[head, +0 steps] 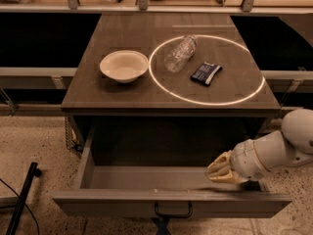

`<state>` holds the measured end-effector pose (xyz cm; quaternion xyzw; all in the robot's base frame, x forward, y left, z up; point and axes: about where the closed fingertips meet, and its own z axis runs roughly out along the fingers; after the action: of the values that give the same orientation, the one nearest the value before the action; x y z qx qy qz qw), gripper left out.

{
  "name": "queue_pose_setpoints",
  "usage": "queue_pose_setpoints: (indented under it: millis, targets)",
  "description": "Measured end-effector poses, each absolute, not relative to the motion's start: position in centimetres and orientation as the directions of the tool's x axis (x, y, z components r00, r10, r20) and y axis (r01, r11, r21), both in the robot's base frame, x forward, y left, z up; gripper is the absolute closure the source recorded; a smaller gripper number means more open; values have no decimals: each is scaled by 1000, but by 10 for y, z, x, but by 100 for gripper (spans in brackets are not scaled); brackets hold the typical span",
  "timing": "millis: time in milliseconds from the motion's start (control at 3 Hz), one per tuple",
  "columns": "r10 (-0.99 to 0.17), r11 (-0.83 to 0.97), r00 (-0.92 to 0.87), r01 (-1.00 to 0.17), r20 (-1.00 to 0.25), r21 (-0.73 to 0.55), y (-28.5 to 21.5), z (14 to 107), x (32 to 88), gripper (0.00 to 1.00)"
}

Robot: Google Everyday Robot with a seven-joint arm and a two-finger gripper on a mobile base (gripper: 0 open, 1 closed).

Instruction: Open top drawer

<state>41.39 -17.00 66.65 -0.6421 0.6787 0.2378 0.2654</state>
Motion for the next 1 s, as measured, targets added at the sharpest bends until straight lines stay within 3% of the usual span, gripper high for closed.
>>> queue_pose_setpoints:
  millis: [1000]
  targets:
    - [-727, 17, -25, -1000, -686, 19, -162, 654, 400, 100]
